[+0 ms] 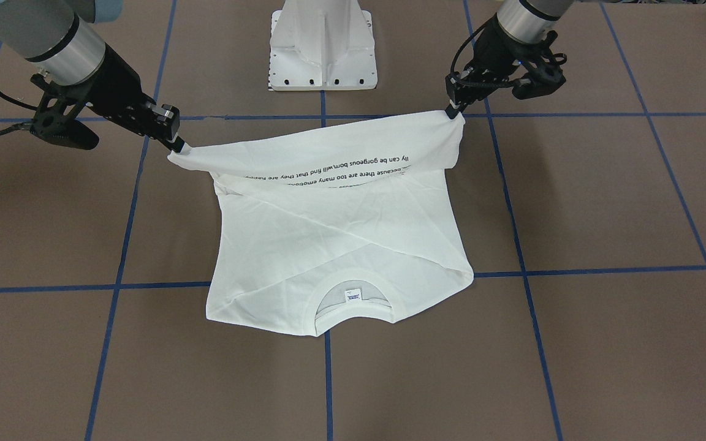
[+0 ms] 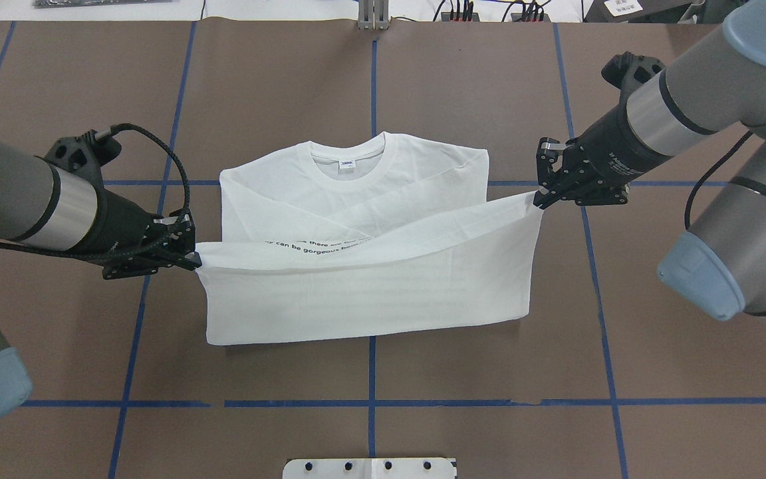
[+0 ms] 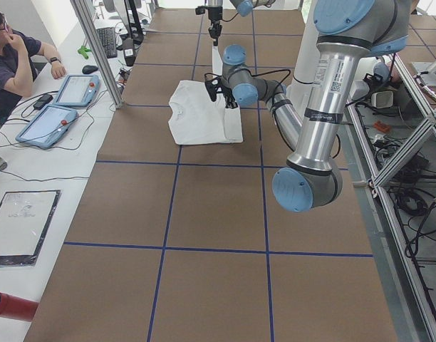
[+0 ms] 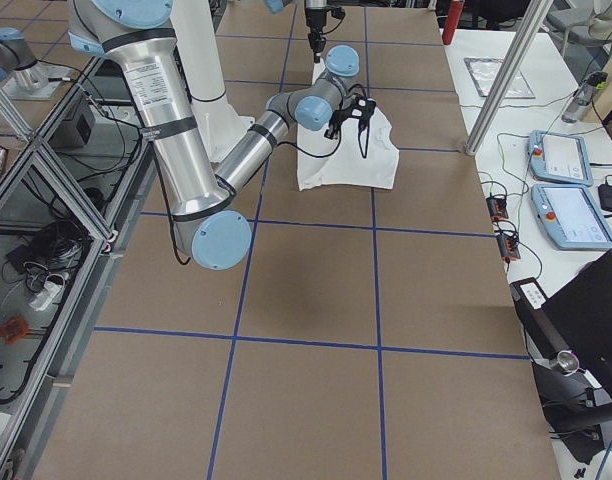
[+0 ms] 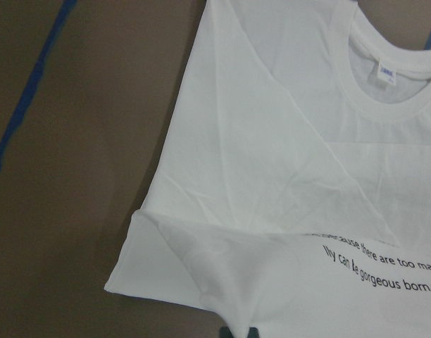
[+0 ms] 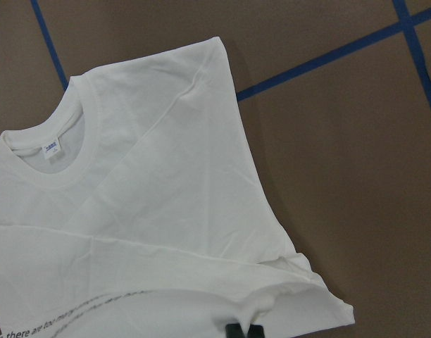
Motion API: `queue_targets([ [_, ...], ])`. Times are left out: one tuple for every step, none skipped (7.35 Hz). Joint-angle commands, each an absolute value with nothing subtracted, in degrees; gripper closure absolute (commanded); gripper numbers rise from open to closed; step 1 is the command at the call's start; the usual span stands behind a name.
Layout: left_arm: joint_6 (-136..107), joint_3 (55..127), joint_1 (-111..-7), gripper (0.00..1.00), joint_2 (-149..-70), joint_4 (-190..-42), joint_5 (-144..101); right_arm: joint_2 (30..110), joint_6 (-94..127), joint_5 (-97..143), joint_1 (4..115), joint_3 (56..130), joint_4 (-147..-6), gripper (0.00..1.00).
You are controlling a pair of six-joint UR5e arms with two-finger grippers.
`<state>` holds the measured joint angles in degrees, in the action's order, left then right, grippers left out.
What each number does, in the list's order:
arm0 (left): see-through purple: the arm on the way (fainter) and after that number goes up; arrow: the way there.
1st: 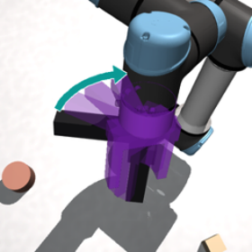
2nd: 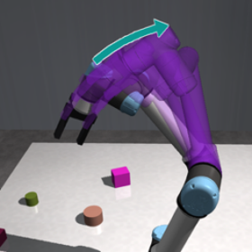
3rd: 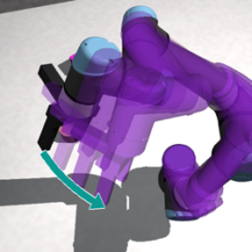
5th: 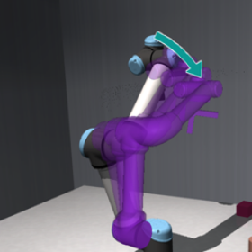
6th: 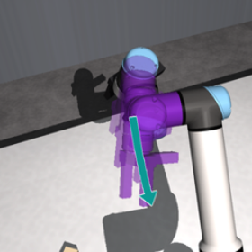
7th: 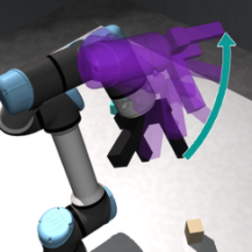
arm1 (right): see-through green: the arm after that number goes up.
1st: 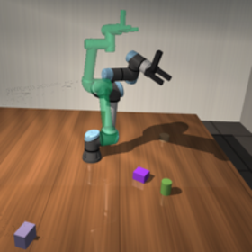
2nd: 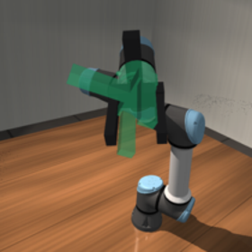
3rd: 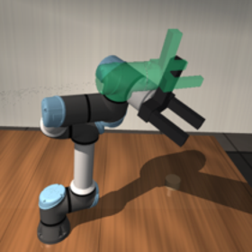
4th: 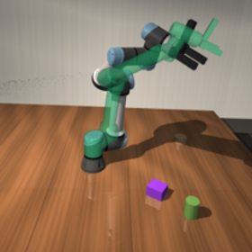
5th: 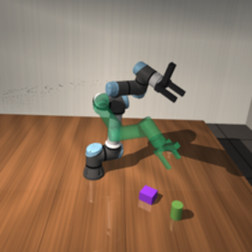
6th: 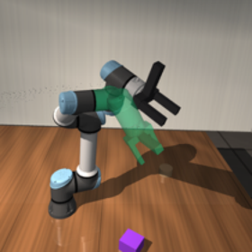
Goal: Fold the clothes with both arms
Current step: 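Carry the hem with both grippers over the shirt to the collar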
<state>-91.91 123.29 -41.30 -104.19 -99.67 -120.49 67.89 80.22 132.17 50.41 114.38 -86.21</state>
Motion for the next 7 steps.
queue_targets([
  [-88.08, 118.24, -44.38, 1.0, -106.95, -99.58, -120.67, 62.43, 77.08, 131.92, 50.97, 107.26, -85.96, 1.0],
  [-88.07, 114.3, -44.47, 1.0, -109.75, -100.02, -120.5, 60.05, 75.43, 131.92, 51.67, 103.75, -85.96, 1.0],
  [-87.81, 109.39, -44.47, 1.0, -113.34, -100.54, -120.32, 58.64, 72.63, 131.92, 52.55, 100.49, -85.78, 1.0],
  [-85.45, 106.73, -44.65, 1.0, -114.25, -100.81, -120.06, 56.1, 70.25, 131.92, 53.43, 96.02, -85.78, 1.0],
  [-83.08, 104.0, -46.74, 1.0, -114.34, -102.03, -120.06, 54.16, 69.18, 131.84, 53.7, 92.24, -85.69, 1.0],
  [-80.79, 101.19, -48.32, 1.0, -114.35, -104.3, -120.06, 52.66, 68.65, 131.31, 53.79, 88.28, -82.73, 1.0],
  [-80.51, 98.12, -48.95, 1.0, -114.43, -107.11, -120.06, 52.3, 68.64, 131.22, 53.79, 84.76, -79.22, 1.0],
])
